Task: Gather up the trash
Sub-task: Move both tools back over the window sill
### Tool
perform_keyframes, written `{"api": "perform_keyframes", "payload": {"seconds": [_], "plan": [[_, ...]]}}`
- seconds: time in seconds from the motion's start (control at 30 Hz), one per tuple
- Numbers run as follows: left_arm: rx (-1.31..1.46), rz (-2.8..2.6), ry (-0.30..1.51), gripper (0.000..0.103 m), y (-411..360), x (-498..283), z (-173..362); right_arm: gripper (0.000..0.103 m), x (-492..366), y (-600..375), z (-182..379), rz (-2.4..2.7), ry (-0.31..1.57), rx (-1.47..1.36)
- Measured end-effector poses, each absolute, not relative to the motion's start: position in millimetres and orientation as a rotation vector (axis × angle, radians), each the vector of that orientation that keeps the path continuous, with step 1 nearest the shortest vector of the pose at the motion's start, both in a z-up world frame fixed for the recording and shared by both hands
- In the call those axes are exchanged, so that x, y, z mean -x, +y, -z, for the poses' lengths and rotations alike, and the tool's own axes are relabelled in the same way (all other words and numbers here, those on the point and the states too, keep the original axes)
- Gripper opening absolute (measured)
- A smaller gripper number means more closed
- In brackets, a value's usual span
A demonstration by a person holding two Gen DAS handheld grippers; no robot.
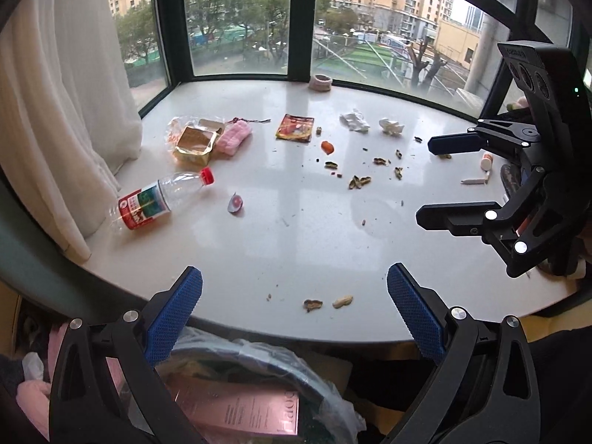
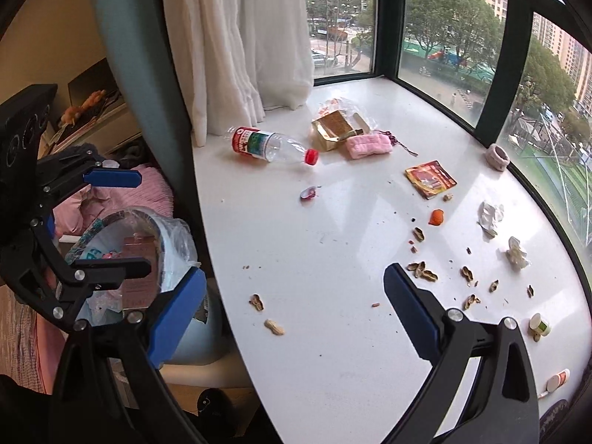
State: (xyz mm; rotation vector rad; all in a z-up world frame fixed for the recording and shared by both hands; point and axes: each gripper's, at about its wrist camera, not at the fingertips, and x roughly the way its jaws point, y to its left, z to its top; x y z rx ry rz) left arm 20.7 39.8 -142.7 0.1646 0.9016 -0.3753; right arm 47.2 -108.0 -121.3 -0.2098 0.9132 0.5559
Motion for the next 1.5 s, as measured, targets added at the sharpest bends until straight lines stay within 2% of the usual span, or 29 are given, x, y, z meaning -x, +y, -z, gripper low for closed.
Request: {"api": "perform_keyframes", "payload": {"seconds": [0.5,1.0,1.2,1.5], "plan": [[-0.241,0.518,0.877,0.097,-38.4,-96.6,138.0,0.094,-93.4,-188.8,123.7,-0.382,0.919,0.110],[-0.281,0.580,0.888,0.097,-87.0,-138.9,141.7,0.094,-122.8,-232.3,126.2,-0.326,0.932,0.062],[-0.226,0.523,0.832,0.097,-95.1,-142.6,132.1,0.094,-129.7,-240.2,128.7,-0.322,0.938,0.058],[-0.118,0.351,0.899,0.097,-91.1,-156.3,138.1,0.094,-133.3,-247.8,131.4,-0.316,0.947,0.041]]}}
